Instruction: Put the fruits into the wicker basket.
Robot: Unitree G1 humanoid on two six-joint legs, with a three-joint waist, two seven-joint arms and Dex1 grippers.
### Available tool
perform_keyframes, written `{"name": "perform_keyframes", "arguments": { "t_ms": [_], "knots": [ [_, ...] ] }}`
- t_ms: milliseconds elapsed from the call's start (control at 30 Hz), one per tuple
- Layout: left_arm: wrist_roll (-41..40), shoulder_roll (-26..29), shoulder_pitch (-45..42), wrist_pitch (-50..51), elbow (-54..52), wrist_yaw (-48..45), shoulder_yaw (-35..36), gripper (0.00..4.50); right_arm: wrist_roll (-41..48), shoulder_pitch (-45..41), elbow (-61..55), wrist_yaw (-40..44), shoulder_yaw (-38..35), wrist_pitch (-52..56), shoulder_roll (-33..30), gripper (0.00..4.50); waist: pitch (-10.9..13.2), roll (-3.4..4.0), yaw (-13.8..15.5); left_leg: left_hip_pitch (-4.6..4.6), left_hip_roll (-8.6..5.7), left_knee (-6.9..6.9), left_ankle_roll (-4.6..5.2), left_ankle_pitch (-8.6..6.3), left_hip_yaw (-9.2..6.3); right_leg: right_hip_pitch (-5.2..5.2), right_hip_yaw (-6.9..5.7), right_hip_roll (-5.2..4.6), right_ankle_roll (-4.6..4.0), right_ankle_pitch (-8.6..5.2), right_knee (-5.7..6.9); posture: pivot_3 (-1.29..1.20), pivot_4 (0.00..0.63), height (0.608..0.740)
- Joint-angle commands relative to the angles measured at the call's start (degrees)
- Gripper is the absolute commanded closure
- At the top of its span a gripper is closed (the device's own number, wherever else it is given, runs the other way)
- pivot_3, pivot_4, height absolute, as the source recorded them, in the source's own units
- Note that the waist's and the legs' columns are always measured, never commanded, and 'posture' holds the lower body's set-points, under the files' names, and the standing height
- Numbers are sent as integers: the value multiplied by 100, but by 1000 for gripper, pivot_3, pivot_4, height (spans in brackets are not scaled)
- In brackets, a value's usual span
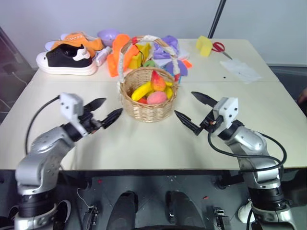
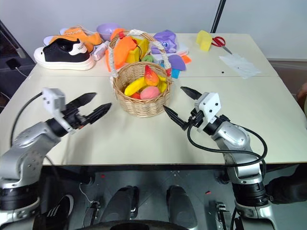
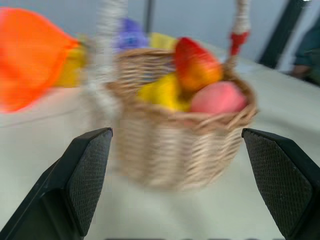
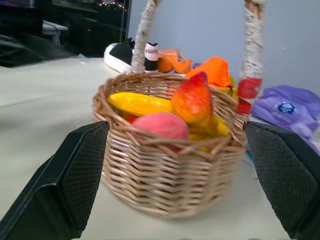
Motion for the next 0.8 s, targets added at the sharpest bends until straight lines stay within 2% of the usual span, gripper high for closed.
{"name": "perform_keyframes", "arguments": {
  "t_ms": [33,167,367,567,800],
  "knots": [
    [339,44,320,-554,-268,50,159,64,-103,-127,48,-120,-82,-170,47,0,0,0,-5,0,-2,1,0,0,4,1,3,-4,0,0,-2,0,150,740],
    [96,-67,404,-626,-324,63,156,64,-317,-650,431,-469,-9,-165,273,0,0,0,-30,0,-1,5,0,0,8,1,5,-4,0,0,-4,0,150,740],
    [-50,92,534,-792,-395,-241,202,64,-661,-1806,1272,-1170,9,13,680,0,2,4,-54,-1,-1,-3,0,0,10,-13,5,7,0,1,4,0,150,740],
    [-87,84,534,-844,-432,-259,79,64,-872,-2778,2483,-1226,128,4,861,0,2,4,-44,-2,-2,-2,0,0,10,-12,5,6,0,1,4,0,150,740],
    [-158,149,889,-1027,-473,-422,304,64,-935,-3087,3072,-1160,200,-60,1041,0,3,6,-65,-3,1,-11,0,0,9,-17,4,7,0,1,5,0,150,740]
  ]
}}
